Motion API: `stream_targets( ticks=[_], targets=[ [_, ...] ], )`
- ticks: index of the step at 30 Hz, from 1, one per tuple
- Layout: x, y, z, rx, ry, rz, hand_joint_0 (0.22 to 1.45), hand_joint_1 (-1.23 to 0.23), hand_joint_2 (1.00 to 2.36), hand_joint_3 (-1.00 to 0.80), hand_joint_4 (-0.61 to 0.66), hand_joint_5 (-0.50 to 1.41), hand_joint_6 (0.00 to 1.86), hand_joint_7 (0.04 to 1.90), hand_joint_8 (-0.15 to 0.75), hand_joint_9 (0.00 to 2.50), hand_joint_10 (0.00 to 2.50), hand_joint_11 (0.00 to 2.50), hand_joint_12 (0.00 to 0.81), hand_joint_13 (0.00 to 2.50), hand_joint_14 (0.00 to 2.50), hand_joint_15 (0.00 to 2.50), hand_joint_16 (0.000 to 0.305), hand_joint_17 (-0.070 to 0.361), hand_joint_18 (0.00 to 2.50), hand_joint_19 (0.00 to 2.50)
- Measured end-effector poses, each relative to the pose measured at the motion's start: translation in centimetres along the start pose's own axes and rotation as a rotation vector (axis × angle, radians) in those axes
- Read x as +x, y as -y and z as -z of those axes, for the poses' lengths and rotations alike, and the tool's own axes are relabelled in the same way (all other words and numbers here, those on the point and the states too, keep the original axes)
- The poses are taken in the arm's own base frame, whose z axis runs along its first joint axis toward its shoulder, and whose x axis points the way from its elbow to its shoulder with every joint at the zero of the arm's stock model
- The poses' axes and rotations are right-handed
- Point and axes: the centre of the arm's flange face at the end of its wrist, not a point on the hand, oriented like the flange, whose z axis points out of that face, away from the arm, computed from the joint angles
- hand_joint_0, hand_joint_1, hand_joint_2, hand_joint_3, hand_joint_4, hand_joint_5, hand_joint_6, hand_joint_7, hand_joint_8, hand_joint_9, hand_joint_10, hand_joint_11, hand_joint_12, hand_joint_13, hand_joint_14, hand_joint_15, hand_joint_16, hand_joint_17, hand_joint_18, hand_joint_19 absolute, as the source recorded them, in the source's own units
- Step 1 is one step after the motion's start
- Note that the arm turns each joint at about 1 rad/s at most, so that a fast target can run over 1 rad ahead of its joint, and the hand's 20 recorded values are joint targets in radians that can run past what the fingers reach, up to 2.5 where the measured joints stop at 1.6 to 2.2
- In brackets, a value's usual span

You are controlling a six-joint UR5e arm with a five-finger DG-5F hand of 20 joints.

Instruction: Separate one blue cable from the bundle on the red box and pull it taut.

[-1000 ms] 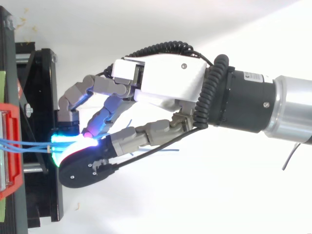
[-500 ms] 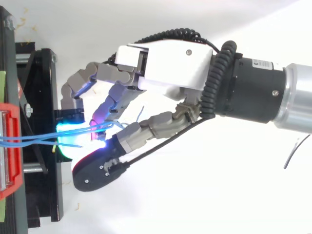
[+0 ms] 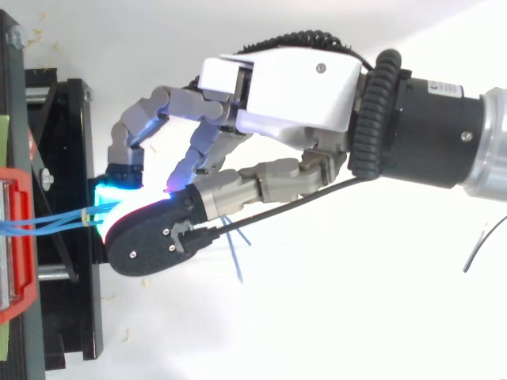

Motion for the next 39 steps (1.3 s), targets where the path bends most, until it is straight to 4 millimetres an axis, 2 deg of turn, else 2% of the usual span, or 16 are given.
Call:
stream_targets(
  ticks=[8, 16, 19, 25, 27, 30, 35, 37, 39],
  targets=[
    [-1.3, -1.5, 0.8, -0.011, 0.013, 0.041, 0.56, -0.68, 1.02, -0.32, -0.01, -0.11, 0.89, 0.93, 0.206, 1.11, 0.02, 0.56, 0.270, 0.86, 0.02, 0.52, 0.043, 0.097, 0.64, 0.64],
    [-1.6, -1.7, 0.9, -0.011, 0.016, 0.049, 0.58, -0.73, 1.02, -0.26, 0.00, -0.13, 0.91, 0.93, 0.204, 1.08, 0.02, 0.58, 0.270, 0.85, 0.02, 0.53, 0.043, 0.096, 0.64, 0.63],
    [-1.6, -1.8, 0.9, -0.011, 0.016, 0.049, 0.61, -0.76, 1.02, -0.27, 0.01, -0.13, 0.93, 0.92, 0.203, 1.06, 0.02, 0.59, 0.268, 0.85, 0.02, 0.52, 0.042, 0.095, 0.66, 0.61],
    [-1.5, -1.8, 0.9, -0.012, 0.016, 0.049, 0.70, -0.83, 1.02, -0.36, -0.08, -0.14, 0.94, 0.97, 0.200, 1.04, 0.02, 0.58, 0.257, 0.85, 0.02, 0.49, 0.042, 0.094, 0.69, 0.55],
    [-1.5, -1.8, 0.9, -0.012, 0.016, 0.049, 0.73, -0.83, 1.00, -0.47, -0.11, -0.15, 0.94, 1.01, 0.201, 1.04, 0.02, 0.59, 0.255, 0.86, 0.02, 0.49, 0.041, 0.093, 0.70, 0.53],
    [-1.5, -1.8, 0.9, -0.012, 0.016, 0.050, 0.73, -0.86, 1.00, -0.50, -0.13, -0.15, 0.94, 1.02, 0.200, 1.05, 0.02, 0.58, 0.251, 0.86, 0.02, 0.48, 0.041, 0.092, 0.71, 0.52],
    [-1.5, -1.8, 0.9, -0.012, 0.016, 0.049, 0.69, -0.91, 1.00, -0.50, -0.17, -0.14, 0.97, 0.97, 0.193, 1.06, 0.02, 0.58, 0.239, 0.87, 0.02, 0.50, 0.039, 0.089, 0.73, 0.53],
    [-1.5, -1.8, 0.9, -0.012, 0.015, 0.049, 0.65, -0.93, 1.00, -0.50, -0.14, -0.13, 0.96, 0.95, 0.191, 1.08, 0.03, 0.59, 0.239, 0.88, 0.02, 0.51, 0.039, 0.088, 0.72, 0.54],
    [-1.6, -1.8, 0.9, -0.012, 0.015, 0.049, 0.53, -0.96, 1.00, -0.50, -0.06, -0.11, 0.95, 0.86, 0.199, 1.12, 0.02, 0.58, 0.248, 0.91, 0.02, 0.53, 0.041, 0.093, 0.74, 0.55]
  ],
)
